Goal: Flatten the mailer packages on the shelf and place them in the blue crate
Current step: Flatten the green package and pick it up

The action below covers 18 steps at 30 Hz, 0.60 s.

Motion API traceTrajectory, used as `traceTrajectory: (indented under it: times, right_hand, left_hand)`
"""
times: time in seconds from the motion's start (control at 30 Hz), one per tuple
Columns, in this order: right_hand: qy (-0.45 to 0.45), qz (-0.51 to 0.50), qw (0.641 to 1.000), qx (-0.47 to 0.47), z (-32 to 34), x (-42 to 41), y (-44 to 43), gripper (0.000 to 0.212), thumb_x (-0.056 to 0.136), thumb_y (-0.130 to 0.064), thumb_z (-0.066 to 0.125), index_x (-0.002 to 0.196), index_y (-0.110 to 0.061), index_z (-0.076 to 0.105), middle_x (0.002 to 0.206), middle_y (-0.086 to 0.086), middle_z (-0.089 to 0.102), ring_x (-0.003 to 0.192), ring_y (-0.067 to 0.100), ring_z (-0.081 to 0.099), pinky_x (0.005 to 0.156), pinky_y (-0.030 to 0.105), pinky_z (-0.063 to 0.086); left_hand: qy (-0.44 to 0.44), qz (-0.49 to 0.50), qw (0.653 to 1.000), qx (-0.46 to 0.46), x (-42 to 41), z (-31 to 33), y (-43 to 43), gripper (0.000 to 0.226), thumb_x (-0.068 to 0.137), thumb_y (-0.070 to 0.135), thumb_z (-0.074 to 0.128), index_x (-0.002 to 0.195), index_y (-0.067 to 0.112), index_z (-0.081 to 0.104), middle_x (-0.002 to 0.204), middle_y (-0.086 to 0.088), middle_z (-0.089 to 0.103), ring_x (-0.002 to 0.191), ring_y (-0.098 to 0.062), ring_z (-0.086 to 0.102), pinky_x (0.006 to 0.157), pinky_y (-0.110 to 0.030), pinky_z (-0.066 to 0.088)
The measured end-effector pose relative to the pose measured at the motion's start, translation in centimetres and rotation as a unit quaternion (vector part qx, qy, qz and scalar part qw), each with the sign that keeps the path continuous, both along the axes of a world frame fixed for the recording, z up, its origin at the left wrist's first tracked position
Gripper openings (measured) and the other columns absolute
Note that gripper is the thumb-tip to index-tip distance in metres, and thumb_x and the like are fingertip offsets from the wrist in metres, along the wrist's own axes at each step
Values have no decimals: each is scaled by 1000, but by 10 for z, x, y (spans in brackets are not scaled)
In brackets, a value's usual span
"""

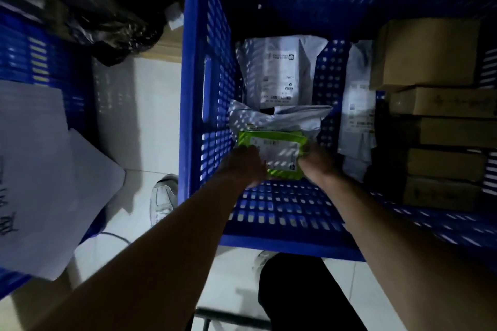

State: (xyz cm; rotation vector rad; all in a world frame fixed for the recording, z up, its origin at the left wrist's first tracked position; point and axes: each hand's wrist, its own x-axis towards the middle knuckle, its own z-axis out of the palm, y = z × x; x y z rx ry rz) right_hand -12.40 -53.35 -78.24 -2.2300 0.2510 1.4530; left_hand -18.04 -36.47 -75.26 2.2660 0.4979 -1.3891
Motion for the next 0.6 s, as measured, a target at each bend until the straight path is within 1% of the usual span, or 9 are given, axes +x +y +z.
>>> traceTrajectory:
  times: [0.1, 0.17, 0.23, 0.33, 0.4, 0.47, 0.53, 0.57, 0.6]
  right_hand:
    - [21, 2, 1000, 19, -1, 2, 11, 23, 101, -11, 48, 122, -16, 57, 119, 10, 60, 85, 23, 59, 69, 35, 46]
    - [44, -5, 998, 45, -10, 0, 19, 16, 99, -6, 50, 109, -2, 63, 109, 19, 64, 95, 34, 62, 83, 41, 52]
    - [73, -42, 994, 66, -30, -6, 27, 13, 98, -2, 49, 93, -2, 61, 93, 13, 60, 99, 37, 60, 87, 42, 46]
    - [101, -90, 988, 78, -69, -19, 22, 21, 99, -12, 50, 79, -18, 55, 91, 7, 53, 90, 25, 55, 84, 35, 41]
    - [118, -92, 985, 84, -77, -22, 21, 24, 96, -7, 57, 81, -24, 49, 93, 8, 52, 92, 25, 51, 82, 36, 39]
    - [128, -97, 984, 80, -80, -25, 24, 27, 88, -2, 65, 86, -21, 46, 98, 11, 51, 95, 28, 50, 80, 40, 41]
    - [125, -82, 986, 71, -81, -23, 25, 27, 77, -16, 71, 89, -18, 47, 100, 13, 55, 97, 33, 56, 84, 47, 49]
    - [116, -72, 988, 71, -78, -22, 29, 26, 79, -19, 69, 90, -15, 47, 100, 13, 56, 96, 32, 57, 85, 45, 51]
    - [120, -72, 987, 74, -66, -19, 35, 21, 87, -16, 65, 92, -12, 45, 100, 11, 53, 91, 27, 55, 80, 36, 51]
  left_hand:
    - [-40, -214, 976, -3, -8, -11, 3, 73, 97, 37, 56, 157, 10, 24, 165, -16, 15, 151, -35, 20, 118, -49, 31]
    - [-71, -268, 961, -4, -14, -20, 2, 74, 99, 33, 52, 160, 13, 16, 168, -12, 0, 155, -32, 4, 123, -49, 18]
    - [-69, -267, 961, -3, -24, -32, 2, 66, 101, 31, 46, 160, 17, 18, 169, -9, -2, 156, -28, 2, 124, -49, 14]
    - [-12, -252, 968, -13, -32, -41, 3, 65, 104, 35, 41, 161, 22, 12, 169, -2, -10, 156, -22, -3, 123, -49, 15]
    - [-9, -251, 968, -12, -30, -41, 2, 67, 103, 36, 42, 161, 23, 11, 169, -1, -11, 156, -22, -3, 123, -49, 17]
    - [-5, -238, 971, -13, -30, -40, 2, 69, 102, 35, 44, 161, 22, 10, 169, -1, -11, 156, -24, -1, 122, -50, 20]
    - [-7, -224, 974, -16, -29, -40, 0, 69, 102, 35, 45, 161, 22, 12, 169, -1, -9, 155, -25, 2, 119, -50, 23]
    - [-9, -225, 974, -18, -28, -41, 0, 69, 101, 36, 46, 160, 21, 13, 169, -2, -8, 155, -26, 3, 119, -51, 24]
    - [-7, -230, 973, -16, -27, -40, 1, 69, 101, 37, 47, 160, 21, 14, 169, -3, -7, 155, -27, 4, 119, -51, 24]
